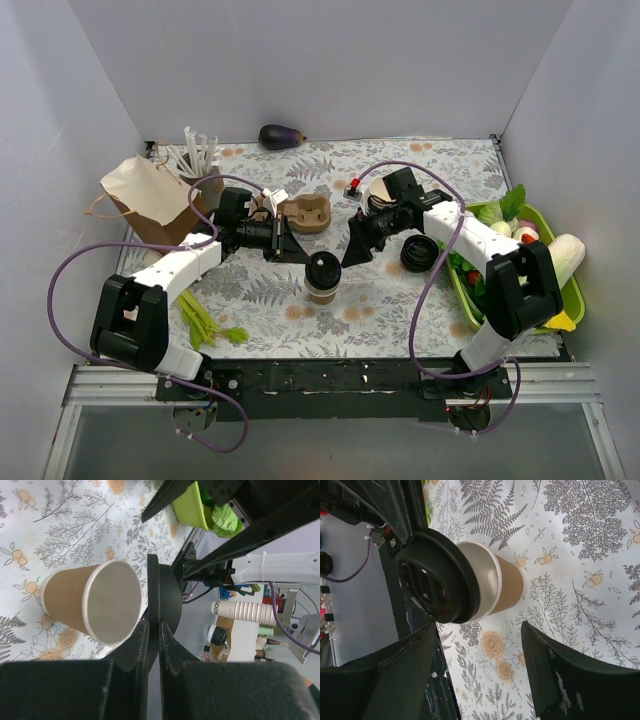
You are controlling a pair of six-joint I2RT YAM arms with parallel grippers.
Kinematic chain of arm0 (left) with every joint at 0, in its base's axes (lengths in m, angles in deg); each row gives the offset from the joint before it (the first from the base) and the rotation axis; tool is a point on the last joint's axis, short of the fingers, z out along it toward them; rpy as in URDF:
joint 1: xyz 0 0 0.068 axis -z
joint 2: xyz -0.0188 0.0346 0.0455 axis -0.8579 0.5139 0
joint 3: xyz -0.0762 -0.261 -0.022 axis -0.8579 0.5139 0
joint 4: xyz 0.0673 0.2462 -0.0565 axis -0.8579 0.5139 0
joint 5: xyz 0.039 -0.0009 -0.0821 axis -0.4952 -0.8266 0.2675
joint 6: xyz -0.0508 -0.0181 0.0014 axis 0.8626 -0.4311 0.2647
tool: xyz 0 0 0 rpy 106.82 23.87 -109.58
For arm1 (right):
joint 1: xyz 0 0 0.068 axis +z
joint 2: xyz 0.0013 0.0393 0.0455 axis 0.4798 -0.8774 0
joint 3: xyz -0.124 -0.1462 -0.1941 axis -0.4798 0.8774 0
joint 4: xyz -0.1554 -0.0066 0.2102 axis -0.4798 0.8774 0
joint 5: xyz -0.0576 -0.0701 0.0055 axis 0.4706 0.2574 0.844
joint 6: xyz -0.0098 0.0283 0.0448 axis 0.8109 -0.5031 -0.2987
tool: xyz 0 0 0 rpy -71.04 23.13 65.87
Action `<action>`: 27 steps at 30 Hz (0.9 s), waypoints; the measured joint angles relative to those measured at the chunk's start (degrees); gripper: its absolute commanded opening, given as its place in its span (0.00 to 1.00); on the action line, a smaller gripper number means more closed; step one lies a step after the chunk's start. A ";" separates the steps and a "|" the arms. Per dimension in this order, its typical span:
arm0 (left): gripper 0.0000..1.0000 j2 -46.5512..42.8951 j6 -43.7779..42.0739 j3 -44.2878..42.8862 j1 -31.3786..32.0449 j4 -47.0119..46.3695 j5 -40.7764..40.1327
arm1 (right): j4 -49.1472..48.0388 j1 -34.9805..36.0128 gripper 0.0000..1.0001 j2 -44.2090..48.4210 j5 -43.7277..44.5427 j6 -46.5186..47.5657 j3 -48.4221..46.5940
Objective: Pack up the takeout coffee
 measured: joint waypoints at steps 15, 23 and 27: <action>0.00 2.16 -0.52 0.20 -0.70 0.90 -4.24 | -3.56 2.51 0.74 -1.77 -0.70 -5.35 0.04; 0.16 2.14 -1.84 1.55 -0.72 1.92 -5.62 | -4.61 3.04 0.72 -4.20 1.57 -7.17 0.04; 0.32 1.99 -2.69 1.57 -0.72 2.27 -6.38 | -4.72 3.13 0.71 -4.26 2.14 -7.41 0.04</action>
